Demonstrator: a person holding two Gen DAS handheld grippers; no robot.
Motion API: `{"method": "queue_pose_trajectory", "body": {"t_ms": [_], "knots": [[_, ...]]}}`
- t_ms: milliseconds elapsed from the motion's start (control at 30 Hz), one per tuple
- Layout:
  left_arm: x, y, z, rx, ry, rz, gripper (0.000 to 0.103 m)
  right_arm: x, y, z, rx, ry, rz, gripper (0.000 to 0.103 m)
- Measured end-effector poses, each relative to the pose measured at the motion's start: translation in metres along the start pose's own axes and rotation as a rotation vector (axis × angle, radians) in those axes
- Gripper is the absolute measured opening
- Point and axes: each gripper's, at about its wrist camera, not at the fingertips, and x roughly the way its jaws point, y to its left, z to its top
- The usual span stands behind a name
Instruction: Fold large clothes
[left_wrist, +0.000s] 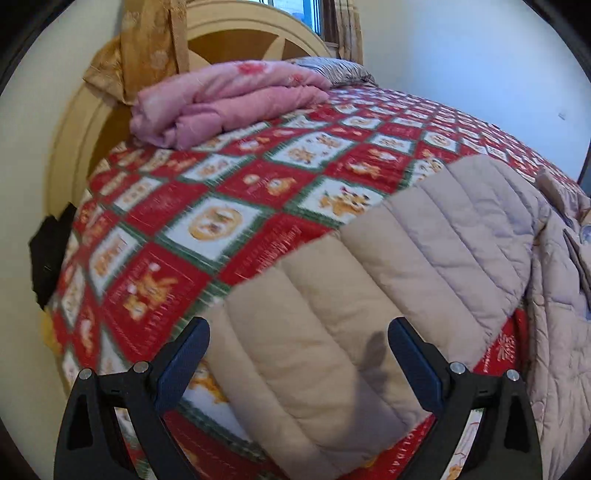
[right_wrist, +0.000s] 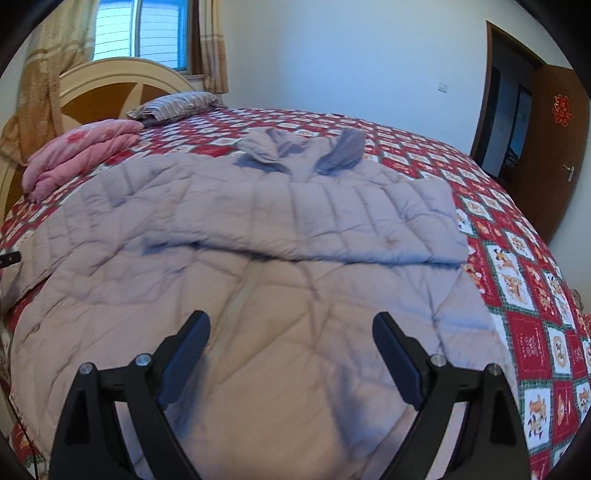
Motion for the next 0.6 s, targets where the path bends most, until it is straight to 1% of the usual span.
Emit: {"method": "queue_pose_trajectory", "body": {"t_ms": [100,133,167,200,233,300,333,367,400,467,533,600], "knots": [[0.018,-0.013,0.001,0.008,0.031,-0.007,0.097,-0.006,0.008,-0.003,-0.009,-0.006,0.007,0.092],[0.019,-0.014,0.001,0.011,0.033,0.000,0.092,-0.009,0.009,-0.003,-0.010,-0.013,0.011,0.092],[0.017,-0.018,0.001,0.019,0.024,0.003,0.082,-0.013,0.010,-0.003,-0.012,-0.021,0.013,0.092],[0.014,-0.022,0.000,0.032,0.015,-0.010,0.050,-0.016,0.010,-0.004,-0.013,-0.030,0.011,0.092],[0.010,-0.025,0.000,0.047,0.011,-0.006,0.026,-0.019,0.009,-0.004,-0.014,-0.039,0.006,0.092],[0.001,-0.027,0.004,0.056,-0.001,-0.005,0.008,-0.023,0.006,-0.005,-0.008,-0.051,-0.003,0.092],[-0.006,-0.024,0.005,0.049,-0.015,-0.012,0.004,-0.023,0.003,-0.005,0.003,-0.056,-0.009,0.092],[-0.017,-0.023,0.009,0.041,-0.046,-0.027,0.001,-0.023,0.000,-0.005,0.016,-0.059,-0.014,0.092],[-0.028,-0.022,0.012,0.042,-0.082,-0.039,0.000,-0.023,-0.002,-0.005,0.026,-0.059,-0.017,0.092],[-0.047,-0.021,0.021,0.038,-0.141,-0.044,0.000,-0.023,-0.008,-0.005,0.059,-0.063,-0.020,0.092],[-0.065,-0.025,0.030,0.064,-0.196,-0.056,0.000,-0.024,-0.014,-0.004,0.092,-0.071,-0.020,0.092],[-0.076,-0.029,0.037,0.085,-0.226,-0.044,0.000,-0.026,-0.019,-0.004,0.114,-0.082,-0.023,0.092]]}}
